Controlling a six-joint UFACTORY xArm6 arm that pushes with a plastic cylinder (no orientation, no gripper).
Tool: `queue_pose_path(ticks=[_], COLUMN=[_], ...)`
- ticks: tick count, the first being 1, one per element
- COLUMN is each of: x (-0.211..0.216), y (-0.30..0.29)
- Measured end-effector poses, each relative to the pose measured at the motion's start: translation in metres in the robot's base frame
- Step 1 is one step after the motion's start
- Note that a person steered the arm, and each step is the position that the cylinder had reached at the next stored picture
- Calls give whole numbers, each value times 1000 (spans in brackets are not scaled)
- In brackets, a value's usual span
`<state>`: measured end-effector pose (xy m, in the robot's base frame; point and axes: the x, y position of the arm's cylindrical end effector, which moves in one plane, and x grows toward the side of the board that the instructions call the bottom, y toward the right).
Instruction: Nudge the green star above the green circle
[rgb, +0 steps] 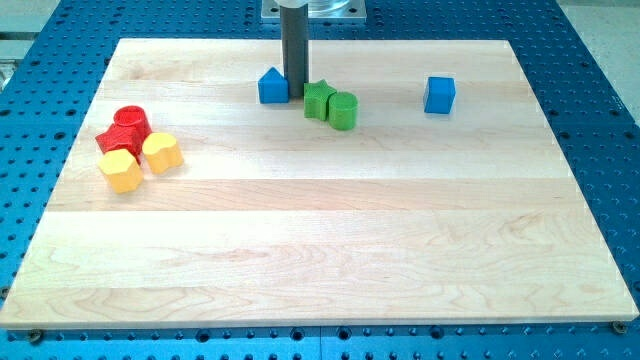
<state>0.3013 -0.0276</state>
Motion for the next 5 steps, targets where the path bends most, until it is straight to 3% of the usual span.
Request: queue_pose_path(ticks=[2,3,4,5], x=[72,66,23,17], y=[-64,8,16,43])
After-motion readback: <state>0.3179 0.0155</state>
